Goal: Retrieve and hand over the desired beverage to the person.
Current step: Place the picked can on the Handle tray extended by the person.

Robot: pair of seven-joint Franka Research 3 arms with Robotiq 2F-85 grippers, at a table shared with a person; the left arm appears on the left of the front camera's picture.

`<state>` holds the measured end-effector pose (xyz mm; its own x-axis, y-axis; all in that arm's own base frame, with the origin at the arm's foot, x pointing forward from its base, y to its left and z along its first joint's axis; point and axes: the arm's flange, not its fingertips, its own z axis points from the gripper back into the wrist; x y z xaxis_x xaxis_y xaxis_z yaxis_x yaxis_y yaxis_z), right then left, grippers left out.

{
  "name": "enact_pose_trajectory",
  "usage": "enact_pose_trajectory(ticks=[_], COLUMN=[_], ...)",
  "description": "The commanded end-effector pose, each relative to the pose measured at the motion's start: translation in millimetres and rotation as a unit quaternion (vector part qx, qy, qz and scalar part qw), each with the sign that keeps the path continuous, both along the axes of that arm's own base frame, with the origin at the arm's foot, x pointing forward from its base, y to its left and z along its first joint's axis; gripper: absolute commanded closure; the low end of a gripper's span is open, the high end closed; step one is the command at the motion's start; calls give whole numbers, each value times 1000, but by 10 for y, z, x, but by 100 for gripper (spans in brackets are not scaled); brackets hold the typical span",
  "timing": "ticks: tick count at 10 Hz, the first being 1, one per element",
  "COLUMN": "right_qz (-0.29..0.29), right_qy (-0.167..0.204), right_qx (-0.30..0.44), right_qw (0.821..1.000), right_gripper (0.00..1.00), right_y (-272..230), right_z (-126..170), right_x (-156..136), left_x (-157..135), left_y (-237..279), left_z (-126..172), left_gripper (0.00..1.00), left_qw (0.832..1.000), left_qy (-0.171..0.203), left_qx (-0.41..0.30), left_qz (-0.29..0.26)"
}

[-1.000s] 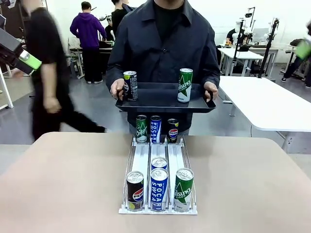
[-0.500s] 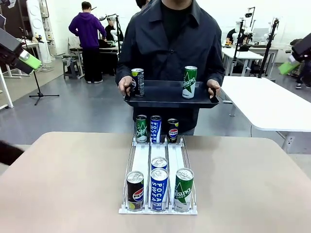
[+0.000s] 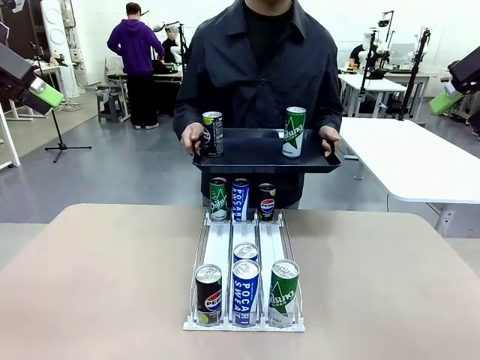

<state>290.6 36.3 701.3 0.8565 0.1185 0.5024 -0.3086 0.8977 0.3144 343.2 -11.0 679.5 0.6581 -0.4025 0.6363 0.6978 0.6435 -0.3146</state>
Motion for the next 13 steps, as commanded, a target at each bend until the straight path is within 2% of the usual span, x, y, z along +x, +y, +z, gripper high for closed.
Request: enact_pose_trajectory(ticks=[1,13], right_qz=[-5,-5], right_qy=[-9,-9], right_qx=[6,6], right_qw=[1000,1000], right_gripper=[0,0], right_y=[18,18], right_z=[18,18], right_x=[13,13], left_x=[1,1], left_y=[1,1], left_z=[-5,-5], left_gripper=[0,0], left_qw=[1000,1000], left_qy=[-2,-2], left_qx=[-4,-4], left_qz=[-3,-3])
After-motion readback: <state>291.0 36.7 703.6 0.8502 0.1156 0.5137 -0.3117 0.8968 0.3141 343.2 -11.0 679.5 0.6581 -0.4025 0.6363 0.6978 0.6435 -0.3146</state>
